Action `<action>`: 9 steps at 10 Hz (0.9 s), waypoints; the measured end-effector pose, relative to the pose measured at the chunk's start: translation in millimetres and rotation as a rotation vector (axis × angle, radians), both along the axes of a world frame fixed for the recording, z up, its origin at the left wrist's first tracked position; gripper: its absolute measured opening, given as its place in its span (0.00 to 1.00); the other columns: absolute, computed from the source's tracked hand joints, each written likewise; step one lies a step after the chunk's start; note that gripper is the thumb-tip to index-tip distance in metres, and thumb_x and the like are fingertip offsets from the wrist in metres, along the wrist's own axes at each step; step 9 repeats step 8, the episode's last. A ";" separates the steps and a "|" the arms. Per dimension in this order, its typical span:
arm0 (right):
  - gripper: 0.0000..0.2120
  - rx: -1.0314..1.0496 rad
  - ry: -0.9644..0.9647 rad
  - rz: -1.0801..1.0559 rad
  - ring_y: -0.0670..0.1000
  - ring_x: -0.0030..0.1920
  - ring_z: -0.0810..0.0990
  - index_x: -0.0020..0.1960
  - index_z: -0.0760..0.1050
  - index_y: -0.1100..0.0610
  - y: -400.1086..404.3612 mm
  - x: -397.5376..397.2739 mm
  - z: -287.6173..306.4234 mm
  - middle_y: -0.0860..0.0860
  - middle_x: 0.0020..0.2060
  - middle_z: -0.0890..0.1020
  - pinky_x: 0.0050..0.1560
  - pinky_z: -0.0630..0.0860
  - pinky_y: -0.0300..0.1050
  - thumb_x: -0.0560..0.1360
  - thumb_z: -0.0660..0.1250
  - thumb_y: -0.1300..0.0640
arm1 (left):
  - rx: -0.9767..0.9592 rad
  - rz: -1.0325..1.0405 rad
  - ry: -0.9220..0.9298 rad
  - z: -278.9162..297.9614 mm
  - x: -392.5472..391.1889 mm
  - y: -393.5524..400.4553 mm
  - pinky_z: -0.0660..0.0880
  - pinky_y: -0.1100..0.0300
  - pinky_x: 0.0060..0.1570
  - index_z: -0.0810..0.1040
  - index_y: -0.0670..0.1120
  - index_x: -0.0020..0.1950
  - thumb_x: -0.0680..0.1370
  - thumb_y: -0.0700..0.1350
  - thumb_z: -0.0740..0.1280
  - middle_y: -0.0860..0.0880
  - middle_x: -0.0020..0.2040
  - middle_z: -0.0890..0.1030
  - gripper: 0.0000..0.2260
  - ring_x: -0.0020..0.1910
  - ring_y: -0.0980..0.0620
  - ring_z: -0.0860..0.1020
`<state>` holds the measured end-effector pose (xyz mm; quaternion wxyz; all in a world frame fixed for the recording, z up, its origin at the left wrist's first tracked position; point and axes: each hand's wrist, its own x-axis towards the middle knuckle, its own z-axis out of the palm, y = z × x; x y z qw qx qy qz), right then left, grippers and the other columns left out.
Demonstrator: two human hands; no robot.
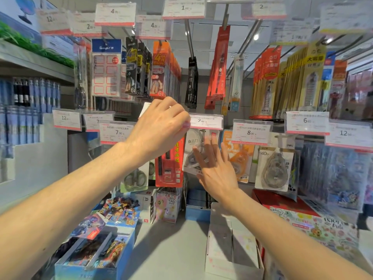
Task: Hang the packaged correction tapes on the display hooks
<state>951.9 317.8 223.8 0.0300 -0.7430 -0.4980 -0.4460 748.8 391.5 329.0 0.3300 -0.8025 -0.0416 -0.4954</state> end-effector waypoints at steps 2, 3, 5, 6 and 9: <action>0.43 -0.008 0.048 0.039 0.66 0.79 0.45 0.80 0.51 0.52 -1.9 7.7 -3.7 0.66 0.79 0.48 0.76 0.48 0.67 0.74 0.70 0.46 | 0.050 0.036 0.001 -4.7 3.5 4.5 0.73 0.49 0.49 0.80 0.44 0.54 0.81 0.45 0.65 0.47 0.52 0.83 0.08 0.55 0.43 0.77; 0.42 -0.014 0.057 0.055 0.64 0.79 0.40 0.81 0.45 0.51 -4.7 6.2 -4.7 0.64 0.79 0.46 0.76 0.51 0.66 0.77 0.66 0.44 | 0.091 0.033 -0.007 -11.8 4.1 4.6 0.74 0.48 0.52 0.81 0.43 0.54 0.80 0.44 0.66 0.46 0.53 0.83 0.06 0.56 0.42 0.78; 0.35 0.087 0.185 0.064 0.63 0.79 0.46 0.78 0.57 0.55 -19.3 0.6 -14.9 0.63 0.79 0.47 0.71 0.65 0.65 0.78 0.59 0.38 | -0.018 0.064 -0.005 -52.1 5.9 -6.4 0.69 0.45 0.68 0.78 0.43 0.64 0.78 0.49 0.68 0.41 0.68 0.78 0.17 0.68 0.40 0.74; 0.31 0.166 0.204 0.054 0.65 0.72 0.66 0.72 0.66 0.56 -29.9 -0.7 -27.1 0.63 0.79 0.52 0.66 0.68 0.64 0.78 0.58 0.36 | -0.144 0.054 -0.014 -83.6 7.1 -19.4 0.63 0.43 0.74 0.76 0.44 0.69 0.80 0.55 0.64 0.41 0.74 0.72 0.22 0.74 0.41 0.70; 0.40 0.332 0.273 0.100 0.61 0.79 0.55 0.81 0.52 0.55 -73.4 -11.6 -57.3 0.60 0.78 0.59 0.76 0.55 0.62 0.77 0.53 0.32 | -0.441 -0.012 -0.073 -139.2 9.7 -32.7 0.64 0.45 0.75 0.70 0.46 0.76 0.80 0.59 0.61 0.44 0.78 0.67 0.27 0.77 0.44 0.66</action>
